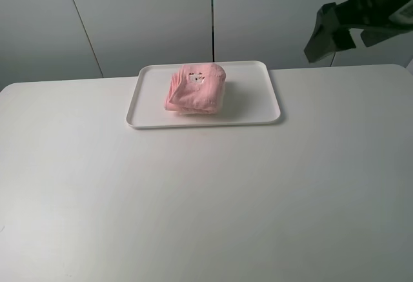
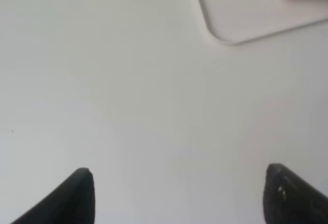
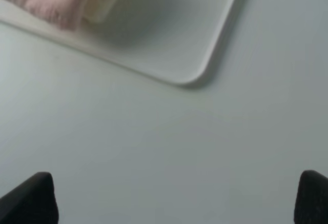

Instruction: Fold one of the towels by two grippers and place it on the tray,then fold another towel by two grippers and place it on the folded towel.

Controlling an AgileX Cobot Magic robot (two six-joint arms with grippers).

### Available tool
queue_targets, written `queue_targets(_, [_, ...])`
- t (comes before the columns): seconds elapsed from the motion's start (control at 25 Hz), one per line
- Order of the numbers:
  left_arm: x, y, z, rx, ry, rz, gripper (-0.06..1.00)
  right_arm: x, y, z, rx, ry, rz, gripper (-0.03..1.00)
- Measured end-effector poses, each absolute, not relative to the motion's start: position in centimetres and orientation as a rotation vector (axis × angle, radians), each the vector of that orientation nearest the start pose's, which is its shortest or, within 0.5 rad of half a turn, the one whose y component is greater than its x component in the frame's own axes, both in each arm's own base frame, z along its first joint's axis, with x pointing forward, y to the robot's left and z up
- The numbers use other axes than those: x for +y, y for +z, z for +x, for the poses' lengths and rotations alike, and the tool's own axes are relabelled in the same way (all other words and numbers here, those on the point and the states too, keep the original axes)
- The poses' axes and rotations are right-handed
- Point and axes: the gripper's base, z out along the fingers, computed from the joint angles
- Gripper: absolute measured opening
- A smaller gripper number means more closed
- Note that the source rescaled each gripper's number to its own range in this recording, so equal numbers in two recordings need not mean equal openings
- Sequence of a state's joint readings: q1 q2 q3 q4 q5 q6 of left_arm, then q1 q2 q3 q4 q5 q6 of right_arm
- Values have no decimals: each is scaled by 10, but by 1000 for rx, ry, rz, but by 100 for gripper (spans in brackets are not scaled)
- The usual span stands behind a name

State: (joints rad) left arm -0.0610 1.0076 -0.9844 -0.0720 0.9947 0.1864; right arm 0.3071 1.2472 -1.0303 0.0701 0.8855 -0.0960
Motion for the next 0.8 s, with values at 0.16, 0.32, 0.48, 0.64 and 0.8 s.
queue_targets(0.16, [-14, 345, 141, 2458, -48, 261, 89, 61, 306, 176, 2531, 166, -482, 100])
queue_targets(0.32, [-10, 335, 104, 2456, -30, 201, 96, 46, 298, 127, 2491, 176, -478, 100])
queue_targets(0.48, [-3, 319, 72, 2452, 9, 126, 98, 35, 297, 89, 2405, 201, -463, 100])
queue_targets(0.64, [1, 298, 46, 2461, 19, 41, 98, 27, 294, 61, 2339, 215, -457, 100])
queue_targets(0.8, [3, 284, 26, 2417, 3, -27, 98, 20, 291, 38, 2329, 220, -458, 100])
